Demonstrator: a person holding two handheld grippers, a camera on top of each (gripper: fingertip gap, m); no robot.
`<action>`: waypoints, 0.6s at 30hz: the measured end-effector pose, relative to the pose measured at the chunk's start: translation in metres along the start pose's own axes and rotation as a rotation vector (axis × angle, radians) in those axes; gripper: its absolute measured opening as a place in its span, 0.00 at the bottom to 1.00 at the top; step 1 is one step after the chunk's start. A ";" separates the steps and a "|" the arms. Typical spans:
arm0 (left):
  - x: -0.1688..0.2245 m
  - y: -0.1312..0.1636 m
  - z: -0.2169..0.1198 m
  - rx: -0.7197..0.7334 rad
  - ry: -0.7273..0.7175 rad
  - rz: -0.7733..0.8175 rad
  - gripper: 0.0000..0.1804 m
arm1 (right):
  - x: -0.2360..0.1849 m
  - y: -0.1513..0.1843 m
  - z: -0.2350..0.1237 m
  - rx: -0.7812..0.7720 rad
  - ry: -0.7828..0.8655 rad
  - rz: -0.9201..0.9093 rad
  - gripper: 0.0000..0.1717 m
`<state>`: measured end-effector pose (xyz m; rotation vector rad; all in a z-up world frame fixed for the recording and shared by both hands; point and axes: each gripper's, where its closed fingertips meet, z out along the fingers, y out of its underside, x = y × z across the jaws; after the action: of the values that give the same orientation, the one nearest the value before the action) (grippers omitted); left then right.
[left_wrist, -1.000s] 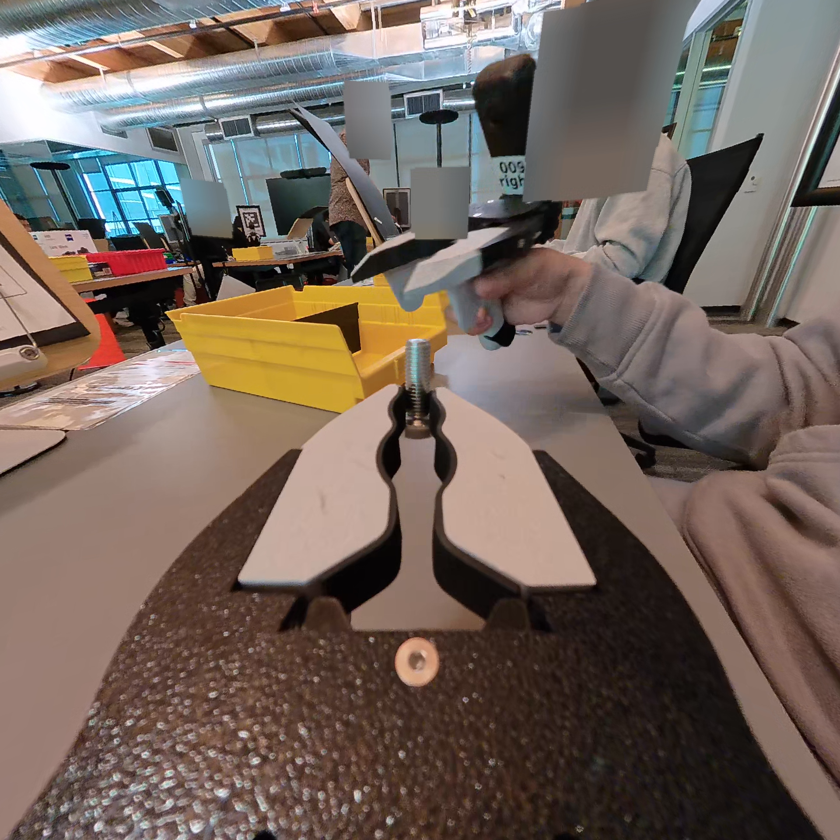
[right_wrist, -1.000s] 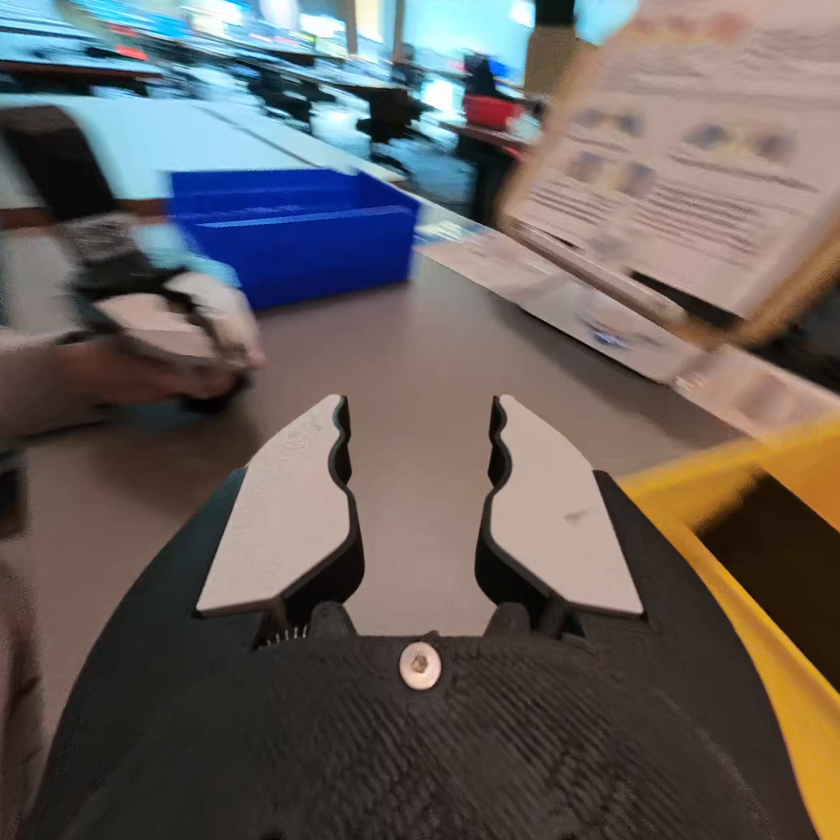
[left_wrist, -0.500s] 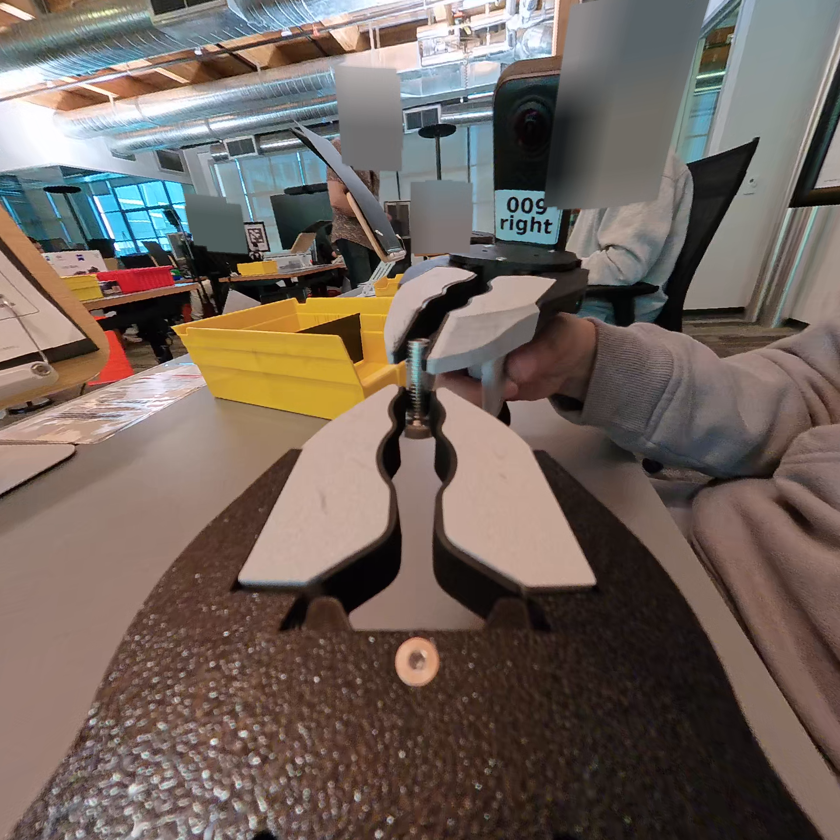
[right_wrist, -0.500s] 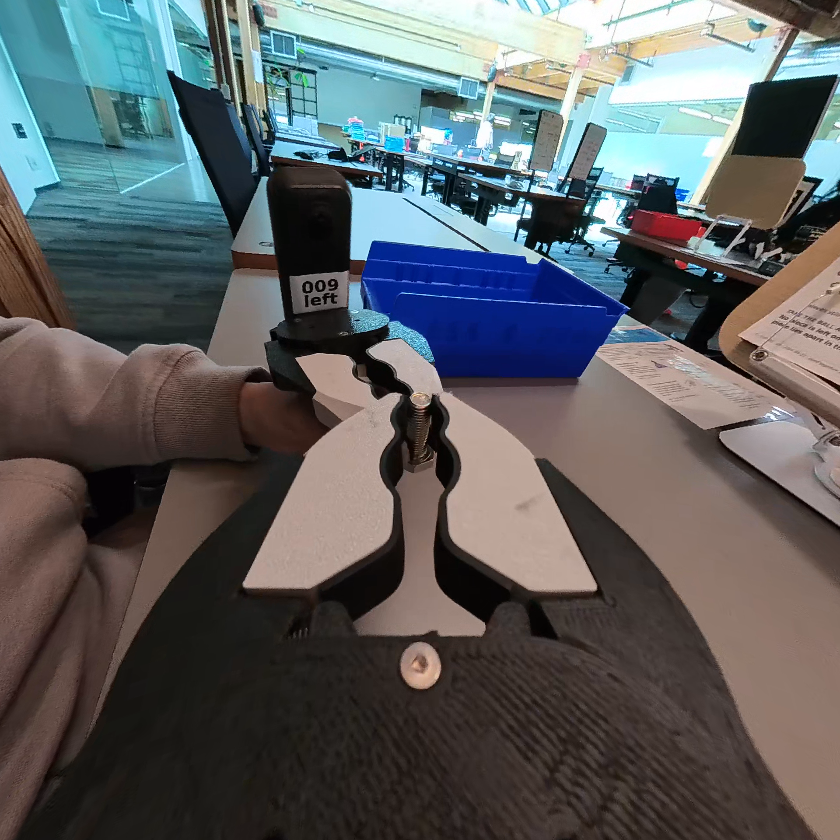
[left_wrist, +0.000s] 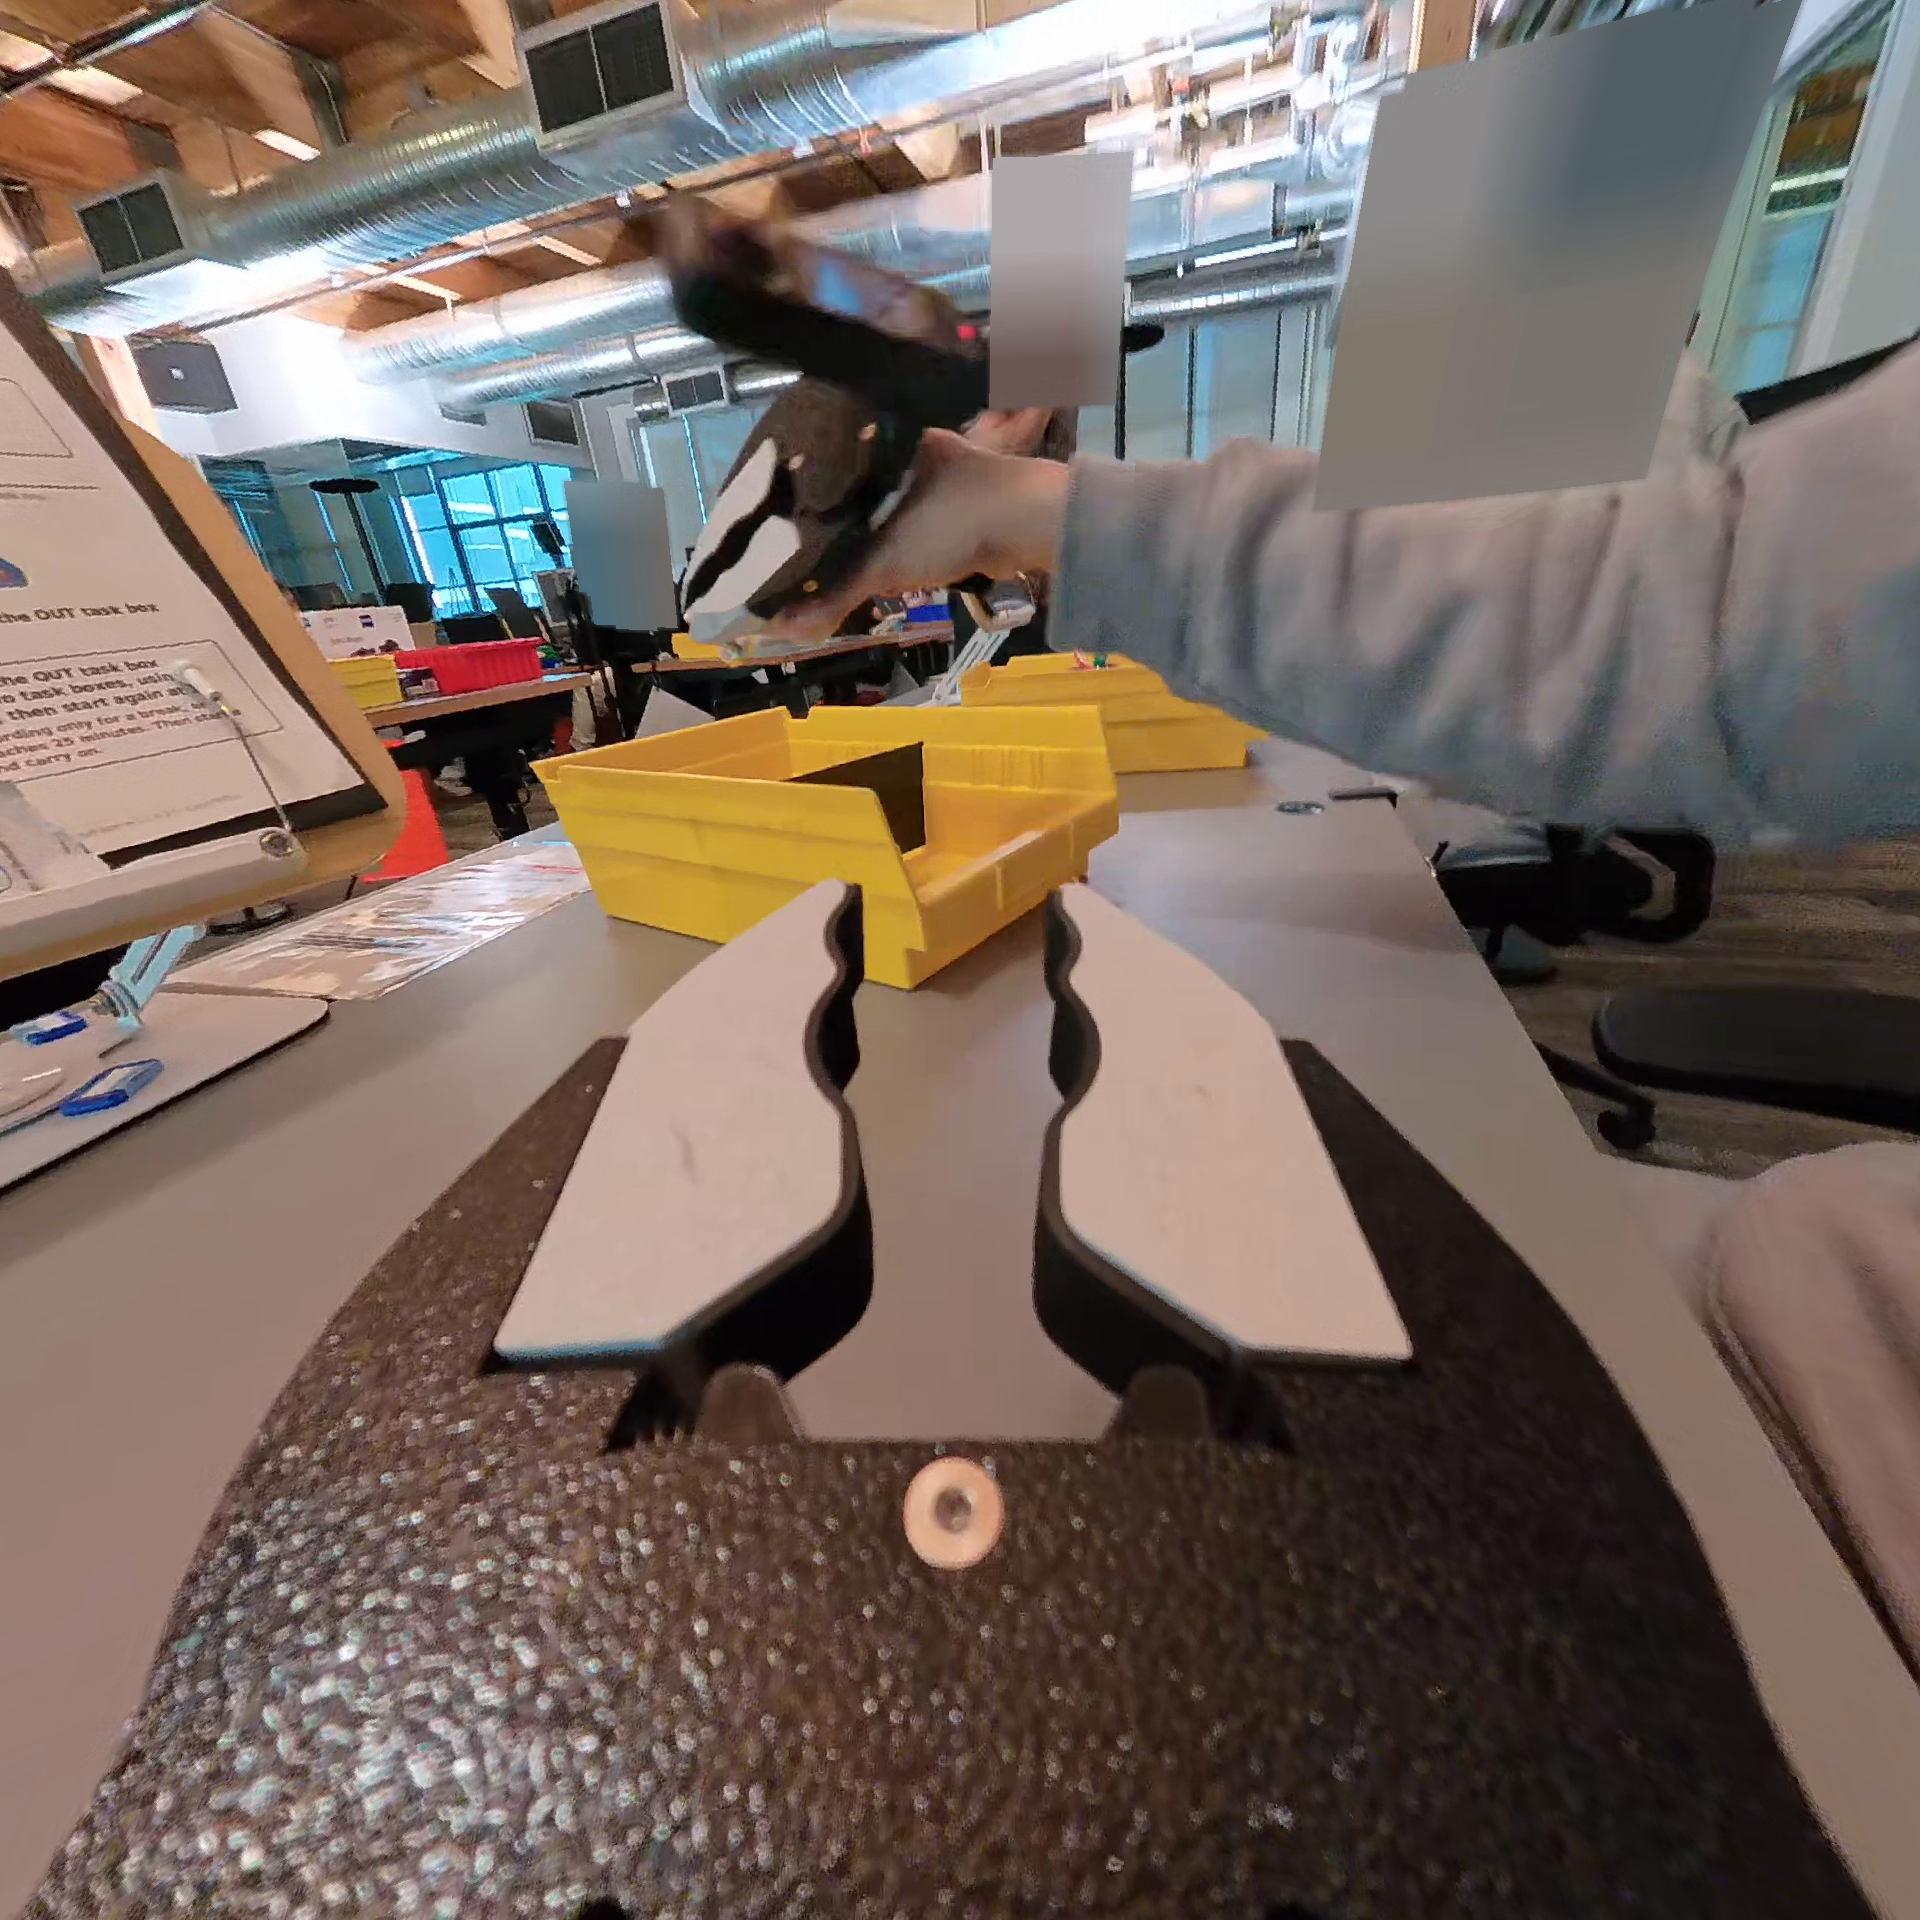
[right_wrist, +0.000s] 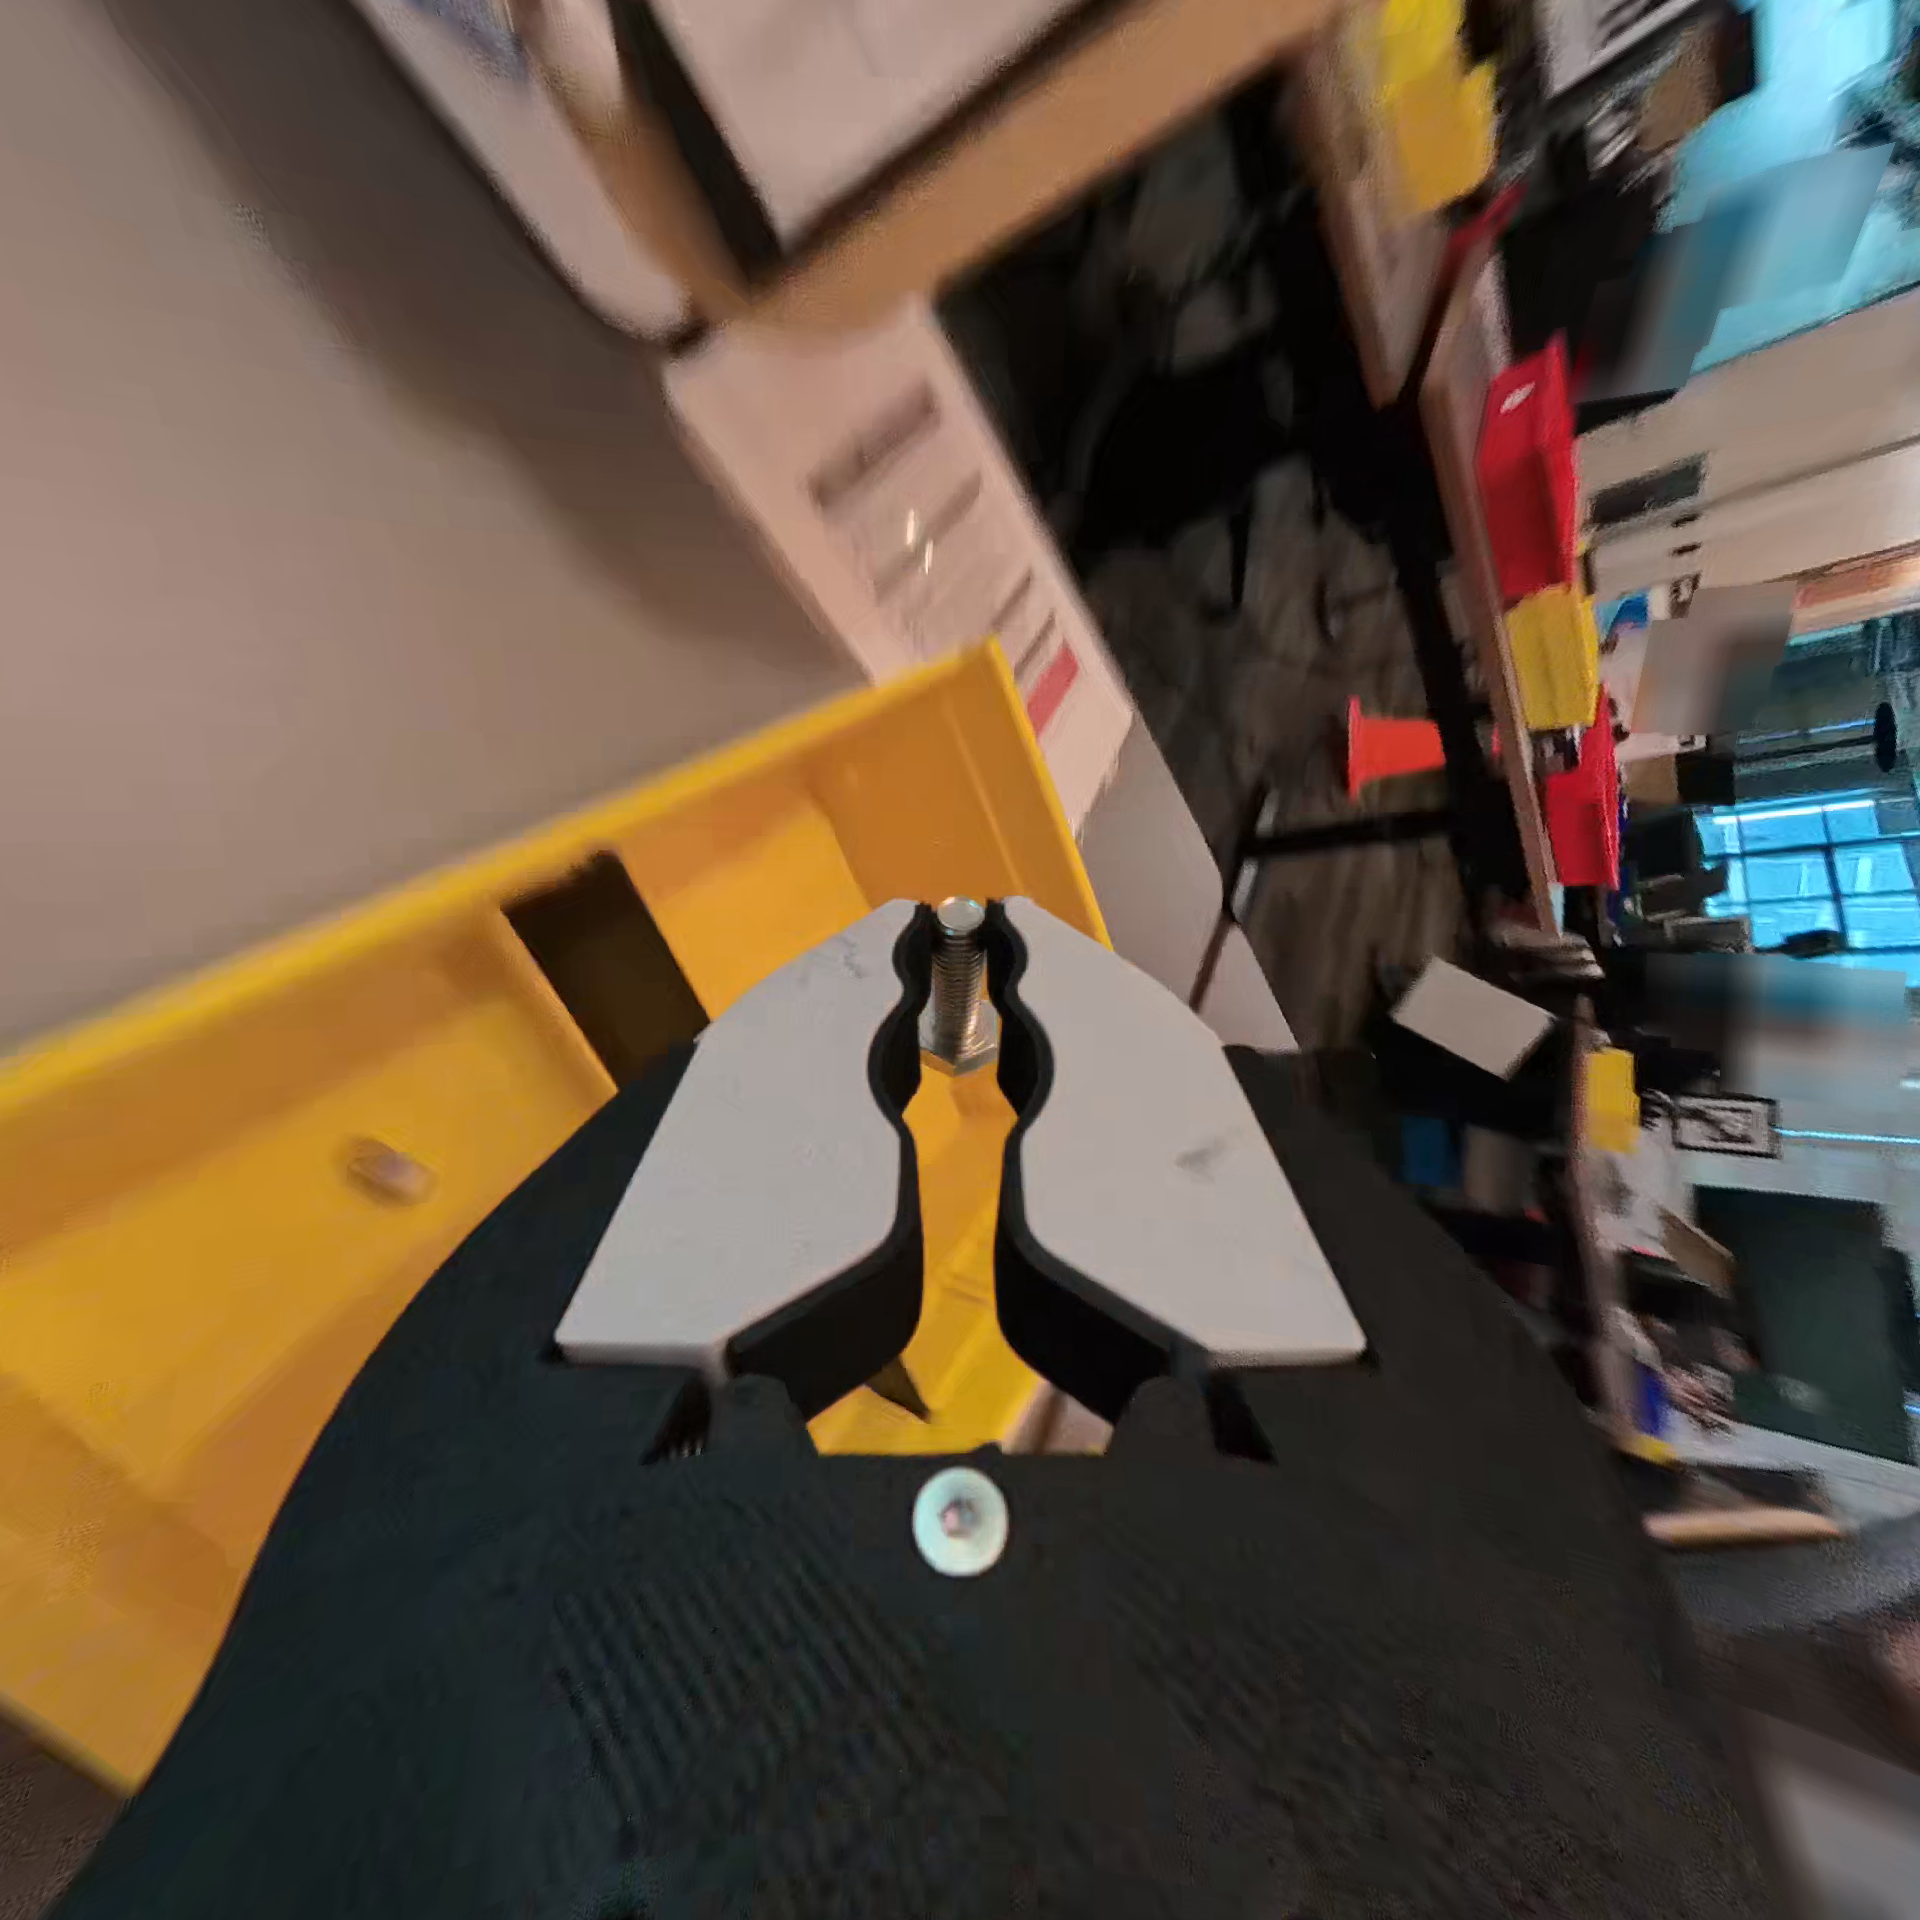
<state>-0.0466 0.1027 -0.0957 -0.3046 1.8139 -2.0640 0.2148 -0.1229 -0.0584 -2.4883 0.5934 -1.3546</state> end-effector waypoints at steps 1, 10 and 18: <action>0.002 0.001 0.001 -0.007 0.013 -0.007 0.18 | 0.002 0.017 0.015 -0.089 -0.023 -0.071 0.06; -0.013 -0.007 -0.006 0.011 -0.099 0.018 0.17 | -0.002 0.043 0.054 -0.127 -0.055 0.055 0.22; -0.115 -0.067 -0.138 -0.298 -0.766 -0.096 0.16 | -0.064 -0.020 -0.053 0.314 -0.184 0.376 0.29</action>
<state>-0.0063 0.2822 -0.0397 -1.1057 1.6015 -1.4080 0.1436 -0.0766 -0.0690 -2.0897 0.7021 -0.9805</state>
